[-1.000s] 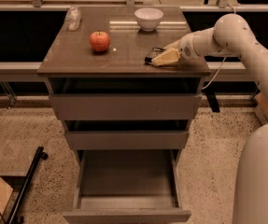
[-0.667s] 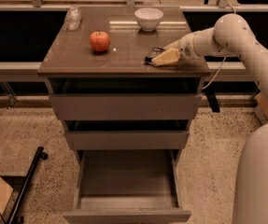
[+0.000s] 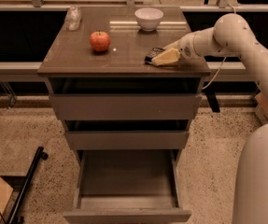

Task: Place rxbar chocolate into bottom drawer

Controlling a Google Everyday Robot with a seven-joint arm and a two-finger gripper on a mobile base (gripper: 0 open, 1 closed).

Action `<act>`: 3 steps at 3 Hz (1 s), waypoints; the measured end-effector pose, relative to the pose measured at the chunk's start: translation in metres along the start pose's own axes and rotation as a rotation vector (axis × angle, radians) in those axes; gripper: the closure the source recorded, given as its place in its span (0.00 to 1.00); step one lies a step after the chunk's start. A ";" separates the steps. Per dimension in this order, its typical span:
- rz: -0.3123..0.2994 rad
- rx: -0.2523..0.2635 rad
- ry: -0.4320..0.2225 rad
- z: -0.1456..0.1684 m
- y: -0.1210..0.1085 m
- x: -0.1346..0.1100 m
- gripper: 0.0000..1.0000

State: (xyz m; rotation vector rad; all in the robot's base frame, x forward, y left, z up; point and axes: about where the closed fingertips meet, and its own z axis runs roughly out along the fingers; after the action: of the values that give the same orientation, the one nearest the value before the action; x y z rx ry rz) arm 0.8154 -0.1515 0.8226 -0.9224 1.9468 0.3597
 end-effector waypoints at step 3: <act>0.000 0.000 0.000 0.000 0.000 0.000 1.00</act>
Offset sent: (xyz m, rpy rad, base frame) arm -0.1691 0.0429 0.2502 -0.1903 -0.4592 0.2016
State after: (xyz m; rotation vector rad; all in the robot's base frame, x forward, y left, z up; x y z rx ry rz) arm 0.8154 -0.1514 0.8230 -0.9225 1.9467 0.3597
